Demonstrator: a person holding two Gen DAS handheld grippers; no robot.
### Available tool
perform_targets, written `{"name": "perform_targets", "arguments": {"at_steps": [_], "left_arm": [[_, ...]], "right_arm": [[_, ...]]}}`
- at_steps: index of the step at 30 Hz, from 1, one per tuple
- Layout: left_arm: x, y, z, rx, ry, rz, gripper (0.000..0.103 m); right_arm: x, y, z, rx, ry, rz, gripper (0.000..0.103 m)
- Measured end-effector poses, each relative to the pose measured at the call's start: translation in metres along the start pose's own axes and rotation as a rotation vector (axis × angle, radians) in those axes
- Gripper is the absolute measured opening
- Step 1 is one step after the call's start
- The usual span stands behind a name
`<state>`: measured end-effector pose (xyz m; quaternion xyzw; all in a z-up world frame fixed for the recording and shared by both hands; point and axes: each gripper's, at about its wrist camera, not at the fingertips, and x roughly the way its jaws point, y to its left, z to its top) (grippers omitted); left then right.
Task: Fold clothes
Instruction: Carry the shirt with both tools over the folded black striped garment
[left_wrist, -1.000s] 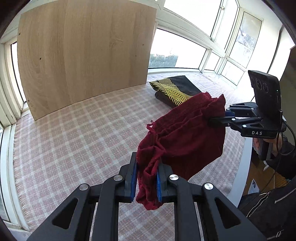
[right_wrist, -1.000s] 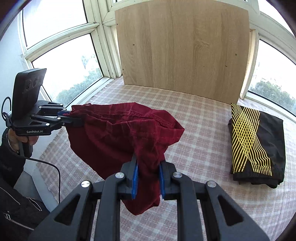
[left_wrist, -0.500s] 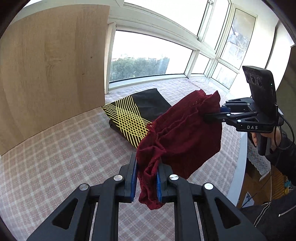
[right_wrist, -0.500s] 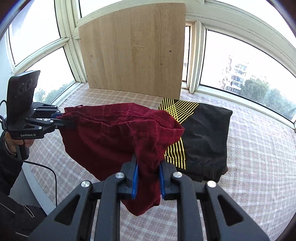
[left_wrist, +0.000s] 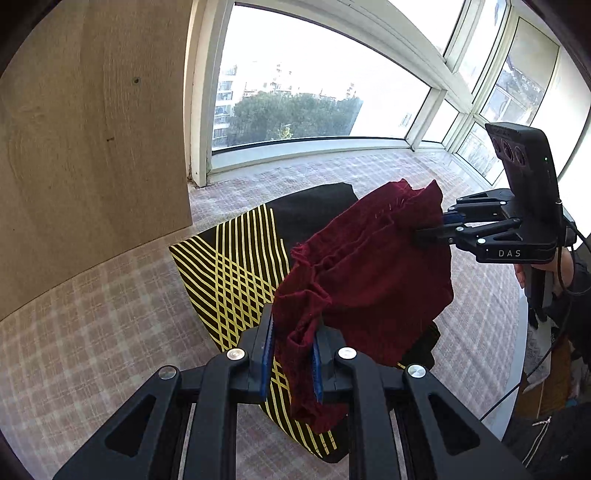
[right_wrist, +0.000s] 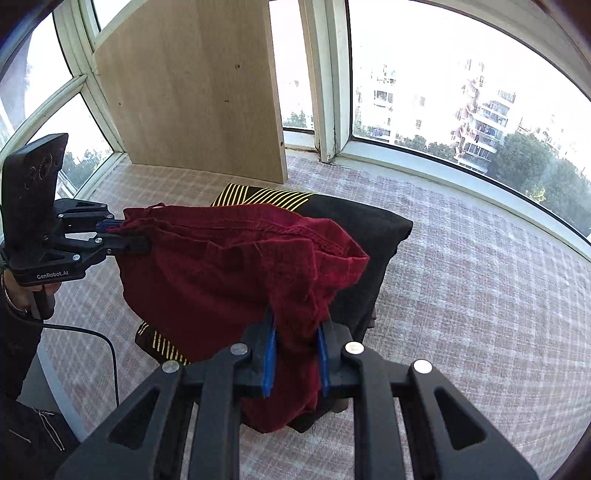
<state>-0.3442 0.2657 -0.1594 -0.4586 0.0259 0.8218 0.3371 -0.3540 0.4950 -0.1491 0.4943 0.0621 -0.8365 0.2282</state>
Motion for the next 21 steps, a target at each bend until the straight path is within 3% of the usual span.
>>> {"name": "perform_targets", "arguments": {"at_steps": [3, 5, 6, 9, 12, 14, 19, 21], "left_arm": [[0.036, 0.021, 0.005, -0.059, 0.056, -0.018, 0.016], [0.051, 0.029, 0.003, -0.084, 0.081, -0.018, 0.017], [0.058, 0.033, 0.002, -0.096, 0.093, -0.018, 0.018], [0.053, 0.035, 0.001, -0.09, 0.069, -0.036, 0.022], [0.045, 0.042, 0.005, -0.111, 0.058, -0.041, 0.024], [0.036, 0.043, 0.007, -0.098, 0.045, 0.005, 0.026], [0.002, 0.036, 0.009, -0.082, -0.022, 0.116, 0.022], [-0.001, 0.02, 0.014, -0.037, -0.032, 0.105, 0.023]], "right_arm": [[0.036, -0.017, 0.007, 0.007, 0.057, -0.007, 0.022], [0.052, -0.034, 0.004, 0.076, 0.088, 0.04, 0.034], [0.059, -0.044, 0.003, 0.114, 0.103, 0.067, 0.034], [0.042, -0.068, -0.003, 0.217, 0.033, 0.154, 0.036], [0.015, -0.085, -0.007, 0.254, -0.032, 0.091, 0.038], [-0.002, -0.086, -0.007, 0.263, -0.074, 0.039, 0.038], [-0.013, -0.026, -0.003, 0.062, -0.099, -0.068, 0.037], [-0.005, -0.004, 0.001, -0.009, -0.088, -0.083, 0.037]]}}
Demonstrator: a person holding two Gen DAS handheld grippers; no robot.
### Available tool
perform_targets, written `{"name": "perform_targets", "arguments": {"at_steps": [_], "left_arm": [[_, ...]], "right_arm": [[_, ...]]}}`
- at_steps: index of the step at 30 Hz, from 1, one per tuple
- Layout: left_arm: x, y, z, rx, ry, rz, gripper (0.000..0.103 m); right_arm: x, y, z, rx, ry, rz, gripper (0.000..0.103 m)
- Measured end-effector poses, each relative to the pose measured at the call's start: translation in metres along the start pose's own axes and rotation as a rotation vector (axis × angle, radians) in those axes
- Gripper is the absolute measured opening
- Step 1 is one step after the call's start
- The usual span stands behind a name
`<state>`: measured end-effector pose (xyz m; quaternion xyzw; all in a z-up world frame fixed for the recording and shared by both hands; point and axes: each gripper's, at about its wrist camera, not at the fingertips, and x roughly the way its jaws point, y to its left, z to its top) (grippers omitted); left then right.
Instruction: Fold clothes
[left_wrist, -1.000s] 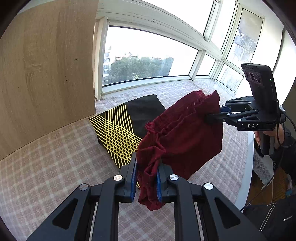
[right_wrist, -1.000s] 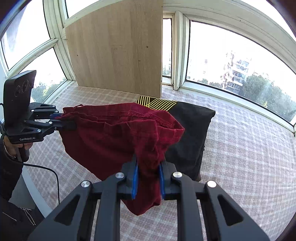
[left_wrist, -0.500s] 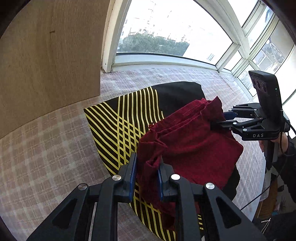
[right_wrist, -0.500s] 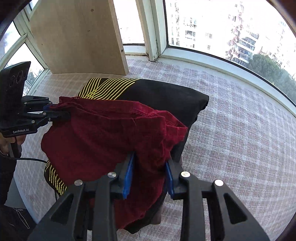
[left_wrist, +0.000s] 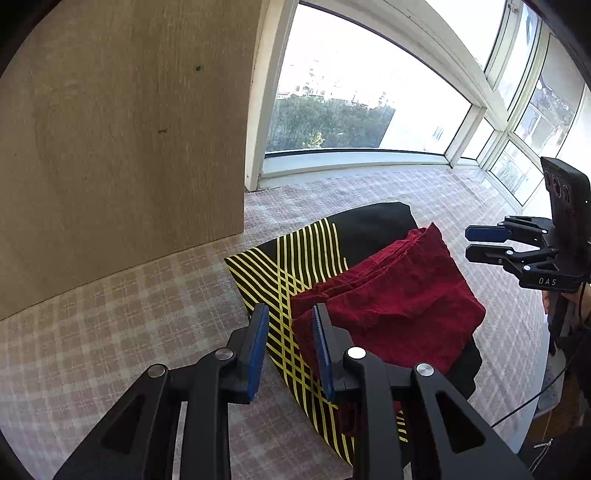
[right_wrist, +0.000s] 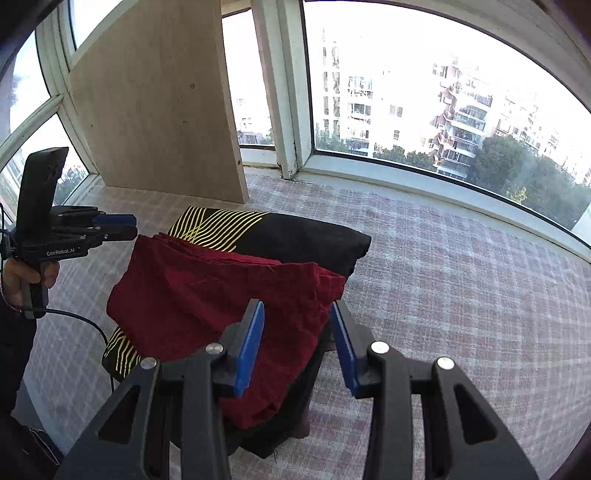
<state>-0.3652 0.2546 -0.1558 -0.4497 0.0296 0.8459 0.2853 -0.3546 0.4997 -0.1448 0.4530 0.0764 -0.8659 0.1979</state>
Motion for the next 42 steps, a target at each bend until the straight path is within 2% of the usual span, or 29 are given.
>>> {"name": "perform_targets", "arguments": {"at_steps": [2, 6, 9, 10, 12, 15, 17, 18, 19, 20, 21, 22, 23, 24, 29, 32, 42], "left_arm": [[-0.003, -0.019, 0.004, 0.059, -0.003, -0.014, 0.025], [0.028, -0.043, 0.001, 0.135, 0.054, -0.066, 0.025], [0.064, -0.036, -0.005, 0.127, 0.128, -0.038, 0.024], [0.071, -0.031, -0.006, 0.113, 0.137, -0.052, 0.024], [0.072, -0.024, -0.005, 0.076, 0.122, -0.091, 0.024], [0.063, -0.028, -0.004, 0.077, 0.097, -0.064, 0.024], [0.057, -0.031, -0.003, 0.078, 0.08, -0.045, 0.032], [0.048, -0.034, -0.002, 0.071, 0.052, -0.026, 0.051], [0.039, -0.036, -0.002, 0.055, 0.019, -0.018, 0.08], [0.029, -0.038, -0.001, 0.038, -0.015, -0.01, 0.088], [0.019, -0.039, -0.002, 0.018, -0.043, -0.021, 0.092], [0.012, -0.041, -0.004, 0.004, -0.051, -0.013, 0.096], [0.006, -0.043, -0.005, -0.009, -0.058, -0.006, 0.099], [-0.001, -0.044, -0.007, -0.023, -0.065, 0.002, 0.102], [-0.038, -0.052, -0.018, -0.079, -0.113, 0.043, 0.102], [-0.059, -0.056, -0.025, -0.114, -0.132, 0.058, 0.102], [-0.107, -0.095, -0.05, -0.051, -0.149, 0.122, 0.102]], "right_arm": [[0.011, 0.015, 0.003, -0.042, 0.017, -0.01, 0.036], [0.038, 0.019, 0.002, -0.035, 0.058, 0.015, 0.036], [0.054, 0.011, 0.001, -0.032, 0.073, -0.036, 0.036], [0.058, 0.005, 0.0, -0.008, 0.085, -0.043, 0.035], [0.066, -0.008, -0.002, 0.042, 0.114, -0.06, 0.031], [0.069, -0.015, -0.004, 0.092, 0.115, -0.055, 0.032], [0.056, -0.01, -0.003, 0.108, 0.077, -0.083, 0.034], [0.048, -0.007, -0.003, 0.116, 0.051, -0.1, 0.035], [0.039, -0.002, -0.001, 0.124, 0.024, -0.123, 0.044], [0.031, 0.003, -0.001, 0.132, 0.006, -0.137, 0.06], [0.023, 0.008, 0.0, 0.139, -0.009, -0.147, 0.068], [0.015, 0.014, 0.0, 0.147, -0.024, -0.158, 0.08], [0.009, 0.018, 0.0, 0.162, -0.028, -0.169, 0.085], [0.003, 0.023, 0.0, 0.175, -0.034, -0.185, 0.085], [-0.038, 0.052, -0.003, 0.175, -0.098, -0.265, 0.085], [-0.061, 0.069, -0.005, 0.173, -0.129, -0.251, 0.085], [-0.112, 0.109, -0.022, 0.162, -0.186, -0.265, 0.085]]}}
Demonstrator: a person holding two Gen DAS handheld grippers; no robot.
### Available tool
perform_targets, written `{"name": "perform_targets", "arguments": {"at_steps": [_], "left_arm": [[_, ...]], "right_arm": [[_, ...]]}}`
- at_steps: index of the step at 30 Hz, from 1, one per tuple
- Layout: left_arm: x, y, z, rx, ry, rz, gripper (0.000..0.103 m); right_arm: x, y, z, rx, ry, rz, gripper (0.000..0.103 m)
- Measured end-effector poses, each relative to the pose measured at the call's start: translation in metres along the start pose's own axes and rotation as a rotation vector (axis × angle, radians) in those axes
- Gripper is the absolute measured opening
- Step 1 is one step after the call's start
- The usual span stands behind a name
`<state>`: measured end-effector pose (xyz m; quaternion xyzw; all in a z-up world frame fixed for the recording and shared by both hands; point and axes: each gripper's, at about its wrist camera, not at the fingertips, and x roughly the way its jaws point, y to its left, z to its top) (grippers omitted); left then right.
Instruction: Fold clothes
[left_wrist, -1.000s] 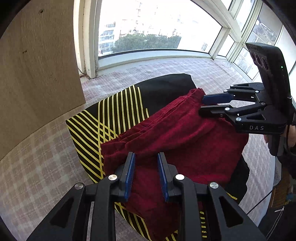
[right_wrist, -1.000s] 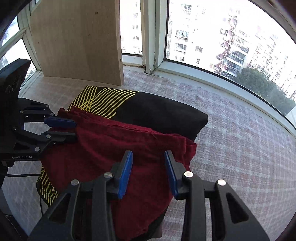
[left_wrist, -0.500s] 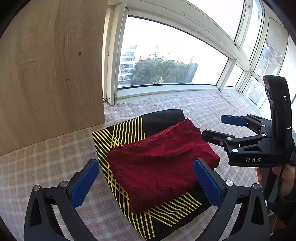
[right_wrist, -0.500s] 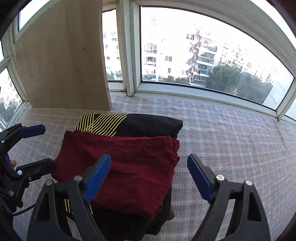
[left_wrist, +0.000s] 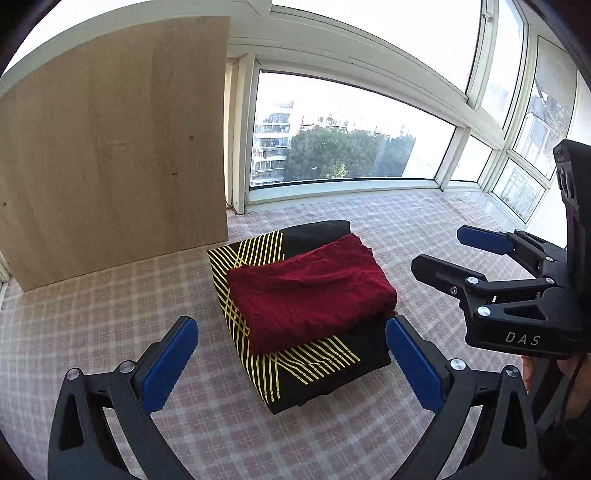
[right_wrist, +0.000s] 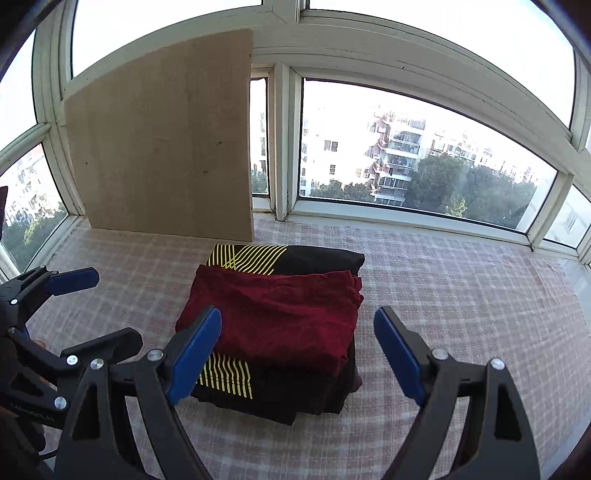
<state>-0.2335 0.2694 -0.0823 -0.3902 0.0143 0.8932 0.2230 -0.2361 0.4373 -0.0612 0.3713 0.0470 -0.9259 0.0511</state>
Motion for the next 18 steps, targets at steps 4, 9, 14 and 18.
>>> {"name": "perform_targets", "arguments": {"at_steps": [4, 9, 14, 18], "left_arm": [[-0.025, -0.011, -0.009, 0.022, -0.026, 0.006, 0.102], [-0.055, -0.018, -0.024, 0.002, -0.048, -0.021, 0.103], [-0.086, -0.015, -0.043, -0.011, -0.057, -0.011, 0.103], [-0.115, -0.01, -0.061, 0.003, -0.072, 0.029, 0.102]], "right_arm": [[-0.02, 0.007, -0.008, 0.001, -0.016, -0.034, 0.085], [-0.049, 0.023, -0.02, -0.001, -0.033, -0.071, 0.085], [-0.081, 0.043, -0.035, 0.01, -0.059, -0.081, 0.085], [-0.101, 0.059, -0.046, 0.039, -0.059, -0.035, 0.085]]}}
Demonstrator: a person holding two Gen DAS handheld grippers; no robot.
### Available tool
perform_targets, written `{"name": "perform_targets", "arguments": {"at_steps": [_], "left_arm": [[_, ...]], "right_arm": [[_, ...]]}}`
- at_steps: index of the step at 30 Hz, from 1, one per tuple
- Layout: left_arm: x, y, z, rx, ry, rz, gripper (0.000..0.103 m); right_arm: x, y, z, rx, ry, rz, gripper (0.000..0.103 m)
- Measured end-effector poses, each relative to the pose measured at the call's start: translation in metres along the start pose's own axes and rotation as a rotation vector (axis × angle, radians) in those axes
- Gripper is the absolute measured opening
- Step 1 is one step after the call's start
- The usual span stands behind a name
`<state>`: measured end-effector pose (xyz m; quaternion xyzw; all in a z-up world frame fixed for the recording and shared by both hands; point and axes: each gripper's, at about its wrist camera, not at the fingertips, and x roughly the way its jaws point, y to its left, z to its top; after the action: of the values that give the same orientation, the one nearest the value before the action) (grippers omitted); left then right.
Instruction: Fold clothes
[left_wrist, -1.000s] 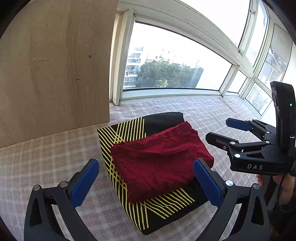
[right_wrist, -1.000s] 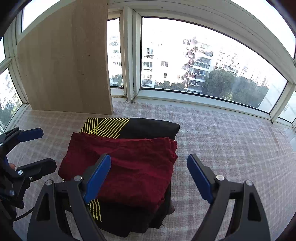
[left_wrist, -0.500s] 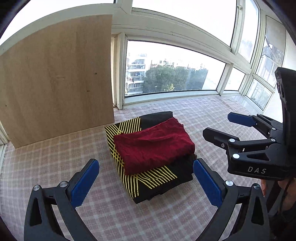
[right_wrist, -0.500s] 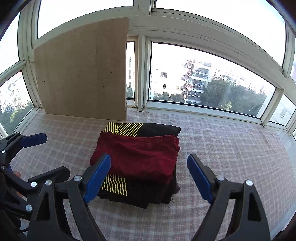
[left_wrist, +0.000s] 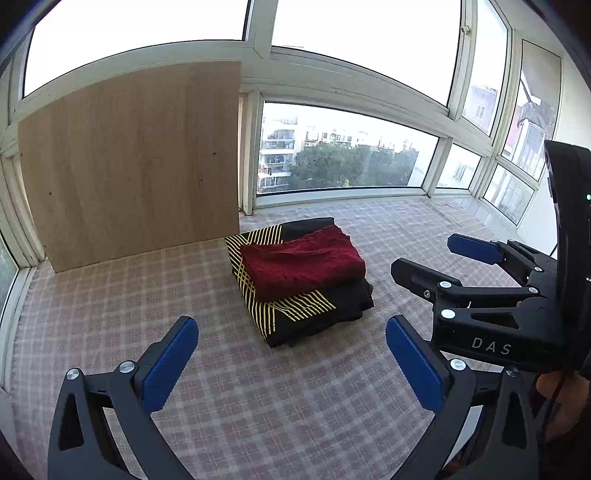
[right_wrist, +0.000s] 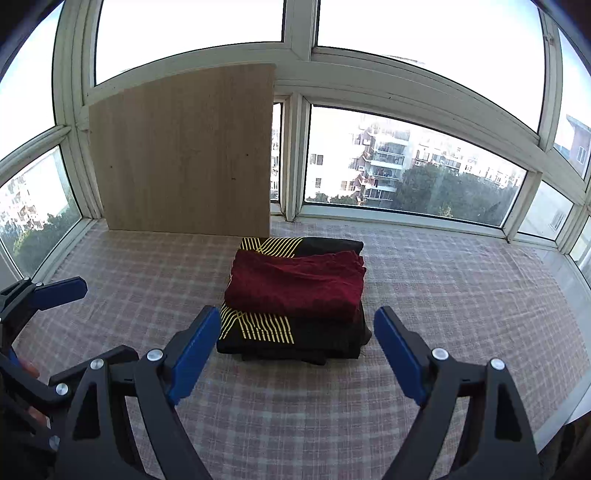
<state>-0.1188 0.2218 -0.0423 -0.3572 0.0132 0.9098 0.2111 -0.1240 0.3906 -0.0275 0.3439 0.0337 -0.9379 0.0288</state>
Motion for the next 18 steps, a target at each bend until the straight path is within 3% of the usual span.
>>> {"name": "perform_targets", "arguments": {"at_steps": [4, 18], "left_arm": [[-0.028, 0.011, -0.016, -0.004, -0.007, 0.036, 0.103], [-0.088, 0.048, -0.054, -0.045, 0.006, 0.001, 0.102]], "right_arm": [[-0.017, 0.025, -0.012, -0.001, 0.001, 0.003, 0.085], [-0.055, 0.085, -0.047, 0.029, 0.026, -0.028, 0.085]]}}
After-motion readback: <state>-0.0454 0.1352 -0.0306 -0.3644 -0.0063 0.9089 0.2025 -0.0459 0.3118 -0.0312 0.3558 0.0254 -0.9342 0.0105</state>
